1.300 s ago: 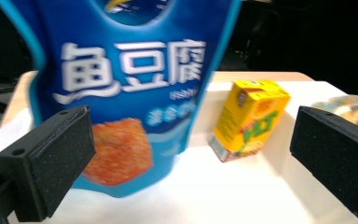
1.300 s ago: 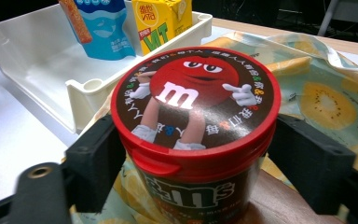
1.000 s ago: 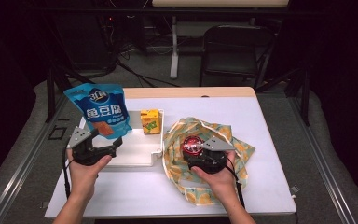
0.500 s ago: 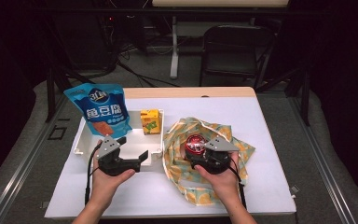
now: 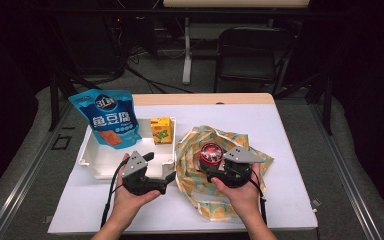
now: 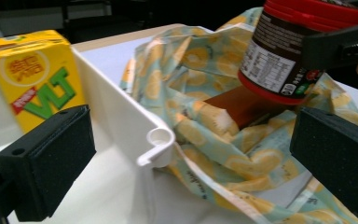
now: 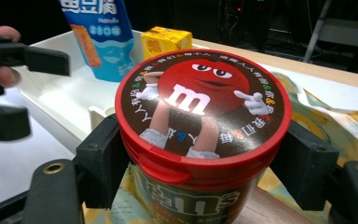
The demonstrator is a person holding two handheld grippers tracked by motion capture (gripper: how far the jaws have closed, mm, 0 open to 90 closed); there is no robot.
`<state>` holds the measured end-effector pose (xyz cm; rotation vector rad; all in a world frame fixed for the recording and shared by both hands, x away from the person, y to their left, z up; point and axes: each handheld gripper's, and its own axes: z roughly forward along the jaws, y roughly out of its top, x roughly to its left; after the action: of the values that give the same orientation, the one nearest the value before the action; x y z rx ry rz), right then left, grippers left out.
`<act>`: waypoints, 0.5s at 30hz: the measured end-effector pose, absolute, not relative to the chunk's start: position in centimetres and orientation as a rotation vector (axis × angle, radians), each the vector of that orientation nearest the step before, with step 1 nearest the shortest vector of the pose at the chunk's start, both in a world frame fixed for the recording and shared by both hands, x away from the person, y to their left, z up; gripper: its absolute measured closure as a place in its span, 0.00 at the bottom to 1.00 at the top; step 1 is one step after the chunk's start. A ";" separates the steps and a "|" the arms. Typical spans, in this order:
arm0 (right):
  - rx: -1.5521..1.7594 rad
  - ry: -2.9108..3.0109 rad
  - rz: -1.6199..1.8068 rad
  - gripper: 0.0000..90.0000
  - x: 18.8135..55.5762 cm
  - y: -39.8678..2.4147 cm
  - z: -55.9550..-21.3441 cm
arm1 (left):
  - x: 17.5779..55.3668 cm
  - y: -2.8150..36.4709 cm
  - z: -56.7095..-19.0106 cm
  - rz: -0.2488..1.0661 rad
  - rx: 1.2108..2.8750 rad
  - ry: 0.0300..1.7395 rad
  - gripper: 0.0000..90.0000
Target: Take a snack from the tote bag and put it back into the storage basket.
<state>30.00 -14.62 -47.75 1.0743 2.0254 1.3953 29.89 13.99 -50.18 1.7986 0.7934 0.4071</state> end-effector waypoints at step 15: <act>1.023 2.056 1.440 0.29 28.7 -13.5 -46.6 | 29.0 11.5 -50.8 0.367 1.832 0.697 0.00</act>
<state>28.74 -13.52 -46.62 1.0227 2.0563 1.4398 29.00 11.50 -50.76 1.8324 0.6970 0.3672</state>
